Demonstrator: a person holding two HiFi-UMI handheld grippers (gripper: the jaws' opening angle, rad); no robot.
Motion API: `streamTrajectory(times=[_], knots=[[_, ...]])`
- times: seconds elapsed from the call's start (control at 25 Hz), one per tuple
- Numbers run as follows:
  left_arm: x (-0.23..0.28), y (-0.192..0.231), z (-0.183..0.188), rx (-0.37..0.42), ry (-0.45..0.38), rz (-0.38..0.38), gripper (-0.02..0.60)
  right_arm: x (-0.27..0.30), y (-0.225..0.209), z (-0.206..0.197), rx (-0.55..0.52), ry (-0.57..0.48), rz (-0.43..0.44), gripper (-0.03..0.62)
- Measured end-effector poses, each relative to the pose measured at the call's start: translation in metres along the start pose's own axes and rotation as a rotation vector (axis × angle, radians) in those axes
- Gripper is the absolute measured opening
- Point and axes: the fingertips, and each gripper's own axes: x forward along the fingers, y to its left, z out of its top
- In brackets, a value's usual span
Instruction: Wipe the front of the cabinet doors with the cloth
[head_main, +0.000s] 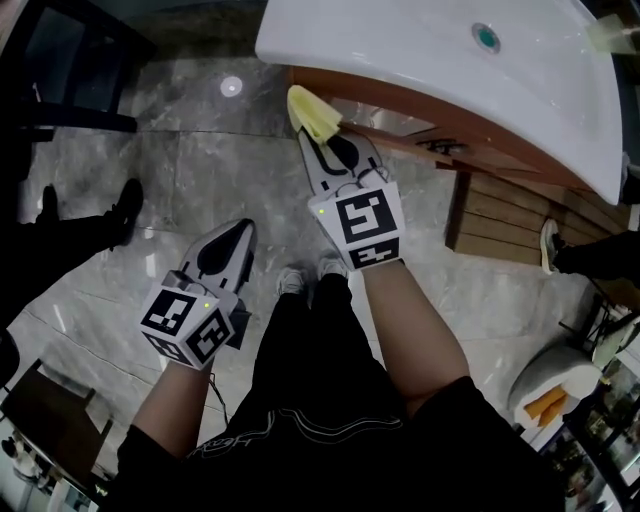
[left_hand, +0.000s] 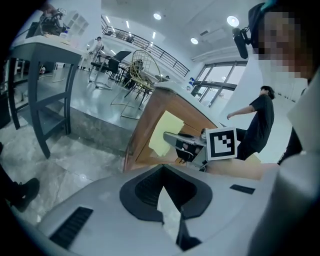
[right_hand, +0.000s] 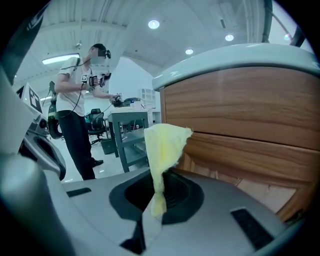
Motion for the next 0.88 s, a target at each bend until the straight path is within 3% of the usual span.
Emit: streamTrajectory(times=[0.56,0.88], knots=[[0.023,-0.018,-0.033,-0.097,0.051,-0.027,0.006,-0.005,-0.023,-0.008,-0.046,-0.006,-0.006,0.041],[0.042,-0.040,-0.046,-0.107,0.101,-0.064,0.006,-0.027,-0.056,-0.019,0.054,-0.021,-0.064,0.041]])
